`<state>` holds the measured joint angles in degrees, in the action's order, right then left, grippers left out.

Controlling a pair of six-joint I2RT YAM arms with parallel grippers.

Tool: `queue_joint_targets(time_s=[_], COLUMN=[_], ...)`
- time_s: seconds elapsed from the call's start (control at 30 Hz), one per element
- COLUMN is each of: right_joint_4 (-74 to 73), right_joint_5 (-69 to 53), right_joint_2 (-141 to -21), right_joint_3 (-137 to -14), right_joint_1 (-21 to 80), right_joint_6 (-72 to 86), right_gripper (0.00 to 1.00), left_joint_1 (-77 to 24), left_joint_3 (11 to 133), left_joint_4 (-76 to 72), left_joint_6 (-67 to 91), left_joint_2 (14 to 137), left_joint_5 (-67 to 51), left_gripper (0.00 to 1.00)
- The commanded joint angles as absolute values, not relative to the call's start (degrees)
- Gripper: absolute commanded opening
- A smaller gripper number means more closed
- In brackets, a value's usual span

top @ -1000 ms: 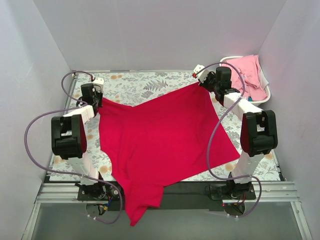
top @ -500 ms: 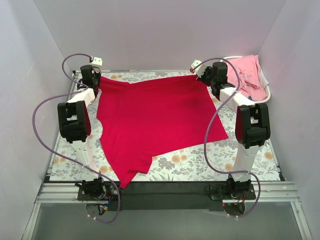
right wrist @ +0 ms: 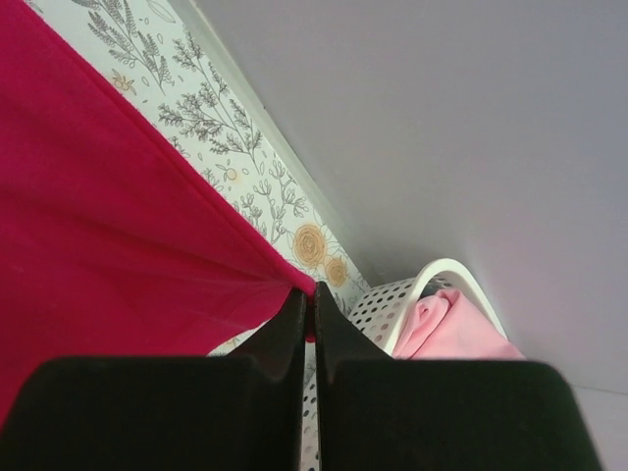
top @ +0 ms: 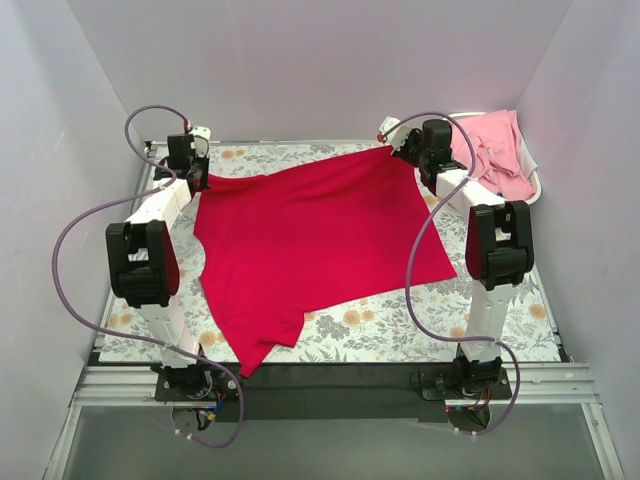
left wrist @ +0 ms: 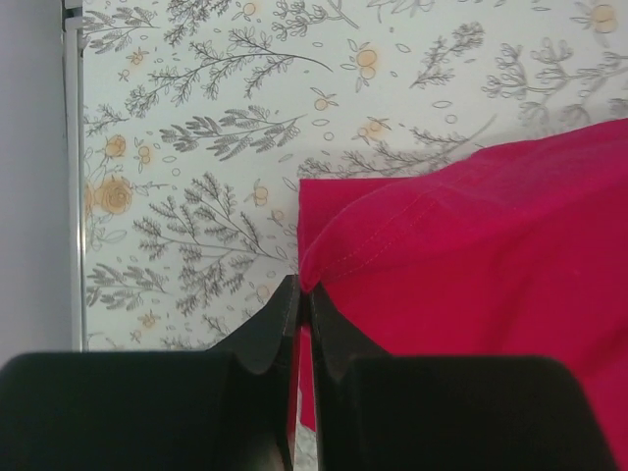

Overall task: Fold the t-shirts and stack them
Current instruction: Fold the tshirt

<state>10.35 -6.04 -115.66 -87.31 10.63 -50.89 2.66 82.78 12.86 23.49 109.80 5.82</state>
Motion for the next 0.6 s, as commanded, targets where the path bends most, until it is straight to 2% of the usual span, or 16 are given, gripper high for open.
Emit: queue_joint_targets(time_s=[0.0,0.27,0.57], right_joint_4=[12.4,12.1,12.1], right_joint_5=[-6.0,-6.3,-6.2], right_joint_2=[-116.8,-116.1,-112.4], right_joint_3=[-91.2,-91.1,-85.3], right_joint_1=[10.5,10.4,9.6], right_joint_6=[-52.0,-53.2,-54.0], right_gripper=[0.01,0.01,0.01], left_joint_1=[1.1,-1.4,-1.7], left_joint_3=[81.3,75.6,69.1], left_joint_4=[20.6,19.7,20.7], left_joint_6=[29.5,34.0,35.6], left_joint_2=[101.3,94.0,84.6], left_joint_5=[7.6,14.9,14.0], left_gripper=[0.0,0.0,0.0])
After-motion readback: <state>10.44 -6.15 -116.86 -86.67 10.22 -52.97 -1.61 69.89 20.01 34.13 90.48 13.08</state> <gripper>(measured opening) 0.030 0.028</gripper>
